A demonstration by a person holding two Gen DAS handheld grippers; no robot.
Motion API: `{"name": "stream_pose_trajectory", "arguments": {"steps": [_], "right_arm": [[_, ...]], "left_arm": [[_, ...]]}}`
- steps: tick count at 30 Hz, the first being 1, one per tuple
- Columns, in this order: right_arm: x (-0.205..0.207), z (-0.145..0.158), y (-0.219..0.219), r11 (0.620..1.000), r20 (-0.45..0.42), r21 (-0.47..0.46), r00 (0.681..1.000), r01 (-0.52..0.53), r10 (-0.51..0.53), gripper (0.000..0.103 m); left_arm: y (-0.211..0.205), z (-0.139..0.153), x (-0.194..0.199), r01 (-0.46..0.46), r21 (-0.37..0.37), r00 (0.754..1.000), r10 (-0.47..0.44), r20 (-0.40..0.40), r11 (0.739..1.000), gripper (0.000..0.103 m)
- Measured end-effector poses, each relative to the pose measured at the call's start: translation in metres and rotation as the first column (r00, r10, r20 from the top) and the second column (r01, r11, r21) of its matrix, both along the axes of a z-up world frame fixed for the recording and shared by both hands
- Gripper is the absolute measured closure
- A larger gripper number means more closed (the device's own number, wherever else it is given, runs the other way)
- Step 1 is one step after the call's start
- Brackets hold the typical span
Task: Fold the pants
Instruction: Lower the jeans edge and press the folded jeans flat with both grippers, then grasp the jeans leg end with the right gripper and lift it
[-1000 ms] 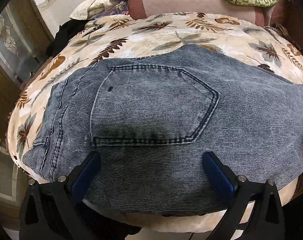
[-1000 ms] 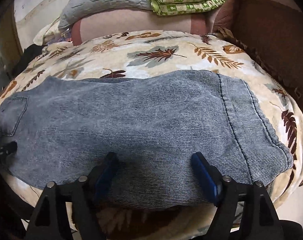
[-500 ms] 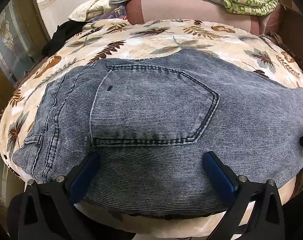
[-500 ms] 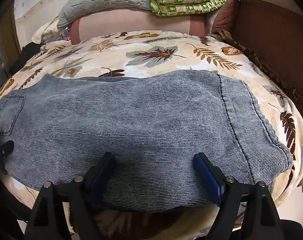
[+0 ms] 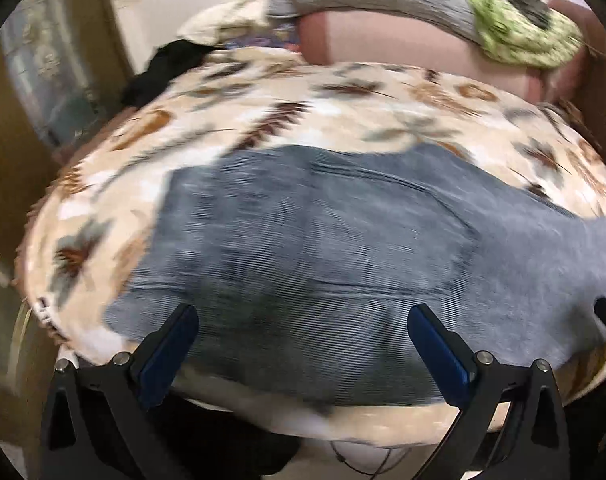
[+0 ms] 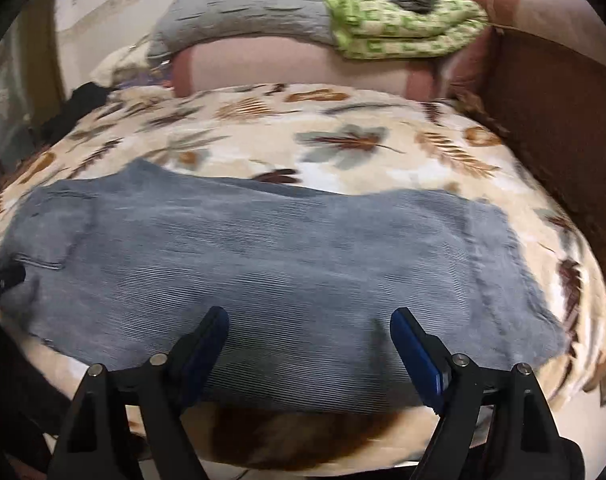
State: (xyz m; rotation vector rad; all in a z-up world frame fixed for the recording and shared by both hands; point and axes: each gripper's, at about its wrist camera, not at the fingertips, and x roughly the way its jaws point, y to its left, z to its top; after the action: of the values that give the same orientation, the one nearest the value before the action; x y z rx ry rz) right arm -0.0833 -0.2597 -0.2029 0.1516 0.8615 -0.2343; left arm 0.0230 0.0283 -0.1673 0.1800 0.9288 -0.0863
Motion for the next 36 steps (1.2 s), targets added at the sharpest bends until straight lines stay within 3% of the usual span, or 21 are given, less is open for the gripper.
{"name": "stream_pose_trajectory", "arguments": {"steps": [4,7,14,19,22,25,29,32,36], "right_arm": [[0.012,-0.004,0.022,0.997,-0.012,0.056,0.999,-0.048,0.048,0.018],[0.017,-0.013,0.034,0.995,-0.035,0.055,0.996,-0.081,0.083,0.018],[0.019,-0.031,0.04,0.993,-0.082,0.029,0.989,-0.118,0.12,0.016],[0.012,-0.03,0.037,0.991,-0.07,0.027,0.989,-0.13,0.132,0.015],[-0.001,-0.02,0.018,0.988,0.001,0.105,0.994,-0.112,0.113,0.015],[-0.018,-0.009,-0.014,0.976,0.079,0.211,0.996,-0.051,0.035,0.015],[-0.045,-0.001,-0.053,0.945,0.139,0.328,0.989,0.007,-0.056,0.015],[-0.071,0.003,-0.082,0.912,0.174,0.405,0.975,0.06,-0.141,0.015],[-0.1,0.008,-0.12,0.887,0.172,0.438,0.955,0.145,-0.242,0.015]], "left_arm": [[0.033,-0.003,0.017,-0.098,0.022,0.995,0.099,-0.028,0.995,0.0],[0.053,-0.022,0.03,-0.143,0.043,0.984,0.147,-0.102,0.989,0.0],[0.062,-0.042,0.042,-0.155,0.002,0.967,0.152,-0.206,0.988,0.0],[0.055,-0.039,0.045,-0.168,0.054,0.964,0.176,-0.199,0.984,0.0],[0.048,-0.019,0.037,-0.173,0.102,0.975,0.185,-0.12,0.98,0.0],[0.026,0.004,0.024,-0.128,0.126,0.99,0.135,-0.046,0.984,0.0],[-0.031,0.026,0.007,0.016,0.127,1.0,-0.018,0.016,0.992,0.0],[-0.075,0.029,-0.008,0.135,0.131,0.99,-0.138,0.013,0.982,0.0],[-0.129,0.023,-0.024,0.271,0.149,0.963,-0.269,-0.033,0.951,0.0]]}}
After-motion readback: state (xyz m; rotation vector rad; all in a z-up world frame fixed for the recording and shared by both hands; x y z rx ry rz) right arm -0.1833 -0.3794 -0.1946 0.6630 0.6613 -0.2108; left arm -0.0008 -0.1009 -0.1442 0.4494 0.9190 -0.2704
